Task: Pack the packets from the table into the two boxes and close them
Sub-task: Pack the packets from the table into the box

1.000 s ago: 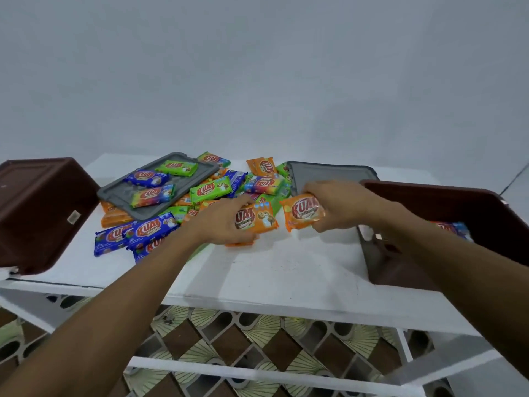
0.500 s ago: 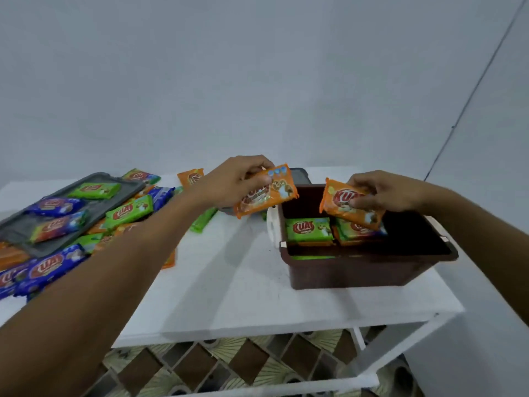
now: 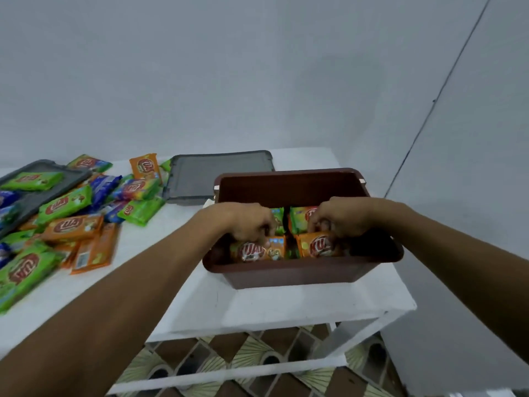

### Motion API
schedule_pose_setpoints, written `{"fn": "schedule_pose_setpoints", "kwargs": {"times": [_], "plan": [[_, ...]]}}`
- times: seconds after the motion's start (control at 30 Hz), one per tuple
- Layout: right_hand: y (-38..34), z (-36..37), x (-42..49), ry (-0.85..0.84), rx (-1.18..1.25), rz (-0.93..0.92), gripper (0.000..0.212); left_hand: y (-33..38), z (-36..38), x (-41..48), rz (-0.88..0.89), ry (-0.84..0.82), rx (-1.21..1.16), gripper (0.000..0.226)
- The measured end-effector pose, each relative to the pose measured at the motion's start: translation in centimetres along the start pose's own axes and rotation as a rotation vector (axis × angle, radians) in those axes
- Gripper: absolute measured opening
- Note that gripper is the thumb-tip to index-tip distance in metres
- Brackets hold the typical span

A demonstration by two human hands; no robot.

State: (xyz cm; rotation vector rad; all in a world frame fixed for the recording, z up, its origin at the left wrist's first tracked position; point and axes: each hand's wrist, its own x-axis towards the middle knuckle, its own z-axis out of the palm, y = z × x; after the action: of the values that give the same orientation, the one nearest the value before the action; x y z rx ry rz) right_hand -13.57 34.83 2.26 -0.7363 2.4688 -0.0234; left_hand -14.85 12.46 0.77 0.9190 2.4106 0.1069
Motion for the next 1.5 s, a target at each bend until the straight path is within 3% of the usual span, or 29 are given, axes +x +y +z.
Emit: {"fn": "schedule_pose_setpoints", "kwargs": {"times": [0.17,0.37,0.63,0.7,0.83,0.9,1.1,1.33,1.5], "plan": [[0.9,1.6,0.9,-0.040,-0.060,-0.009,0.036,0.0,0.5,0.0,-0.033,0.055,0.057,0.029],[1.0,1.8,0.8,-0.022,-0.047,-0.045,0.036,0.8,0.6,0.4,-0.092,-0.102,0.065,0.031],[1.1,1.7,0.8,-0.080,-0.024,-0.052,0.037,1.0,0.4,0.4,-0.109,-0.153,0.029,0.030],[1.0,1.8,0.8,-0.036,-0.007,-0.041,0.037,0.7,0.6,0.4,-0.094,-0.105,0.017,0.026],[1.3,1.7,1.0,0.197,0.082,-0.015,0.038,-0.1,0.6,0.2,-0.057,0.239,0.035,0.024],[1.5,1.7,1.2,0.245,0.076,-0.002,0.042,-0.4,0.9,0.2,-0.057,0.329,0.087,0.027],[1.3,1.8,1.1,0.205,0.069,0.056,0.050,-0.5,1.4,0.3,-0.196,0.258,0.246,0.034],[0.4,0.7,0.8,0.295,0.088,0.007,0.044,-0.6,0.6,-2.0,-0.119,0.295,0.546,0.038],[-2.4,0.3,1.2,0.425,0.091,-0.056,0.042,-2.9,0.3,-6.0,-0.019,0.449,0.185,0.040]]}}
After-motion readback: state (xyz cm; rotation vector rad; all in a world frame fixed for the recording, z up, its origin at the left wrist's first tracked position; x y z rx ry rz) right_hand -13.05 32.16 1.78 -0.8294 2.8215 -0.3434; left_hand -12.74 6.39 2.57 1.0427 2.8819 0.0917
